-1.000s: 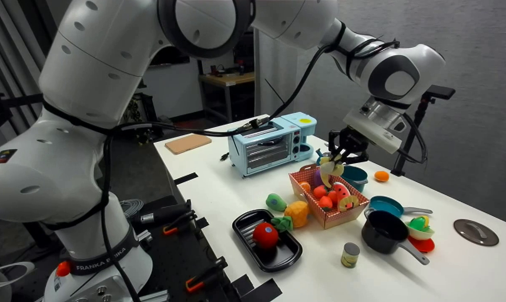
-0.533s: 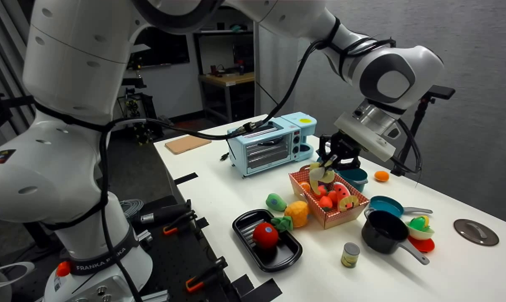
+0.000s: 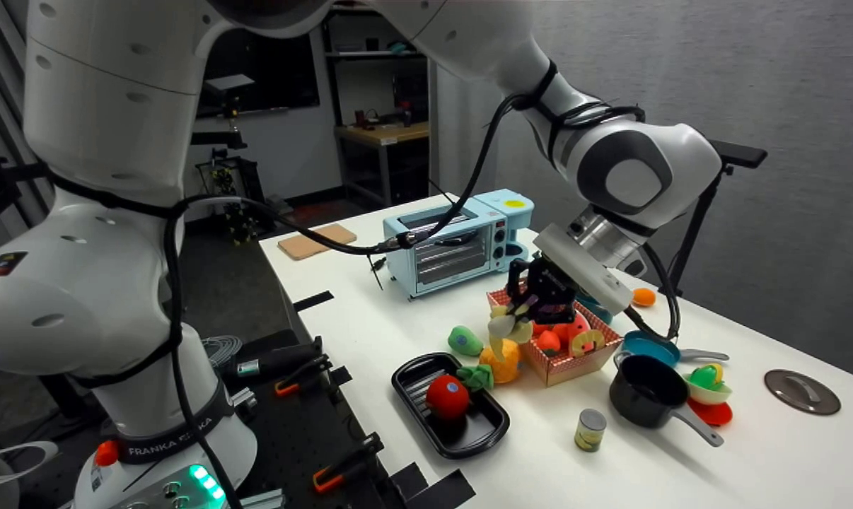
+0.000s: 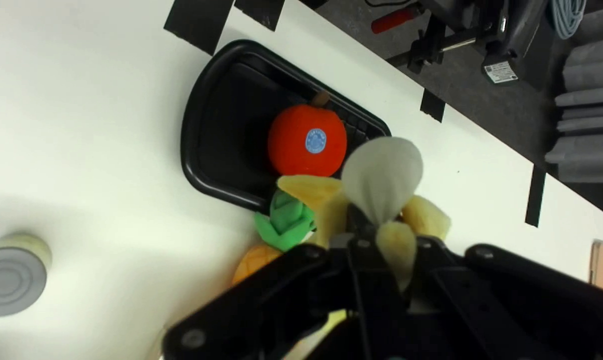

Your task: Move the banana plush toy from the box to the counter

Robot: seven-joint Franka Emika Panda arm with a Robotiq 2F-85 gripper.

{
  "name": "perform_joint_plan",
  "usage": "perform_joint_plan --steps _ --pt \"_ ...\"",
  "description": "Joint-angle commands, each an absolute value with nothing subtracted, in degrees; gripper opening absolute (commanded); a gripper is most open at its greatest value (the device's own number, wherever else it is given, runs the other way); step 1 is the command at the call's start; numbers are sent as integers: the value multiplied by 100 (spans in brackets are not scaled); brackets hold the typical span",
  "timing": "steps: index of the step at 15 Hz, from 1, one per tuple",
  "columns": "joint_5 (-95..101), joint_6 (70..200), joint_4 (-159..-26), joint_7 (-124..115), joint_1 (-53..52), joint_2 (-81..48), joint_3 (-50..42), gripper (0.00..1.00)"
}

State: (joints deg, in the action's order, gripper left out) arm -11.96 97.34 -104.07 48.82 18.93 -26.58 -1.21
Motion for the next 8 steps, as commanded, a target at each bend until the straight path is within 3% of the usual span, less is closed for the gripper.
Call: perform_joint_plan --steps 1,8 --pt "-982 10059 -11105 4966 1766 -2265 -282 2" --pt "-551 10082 -11634 5027 1812 -2099 -431 2"
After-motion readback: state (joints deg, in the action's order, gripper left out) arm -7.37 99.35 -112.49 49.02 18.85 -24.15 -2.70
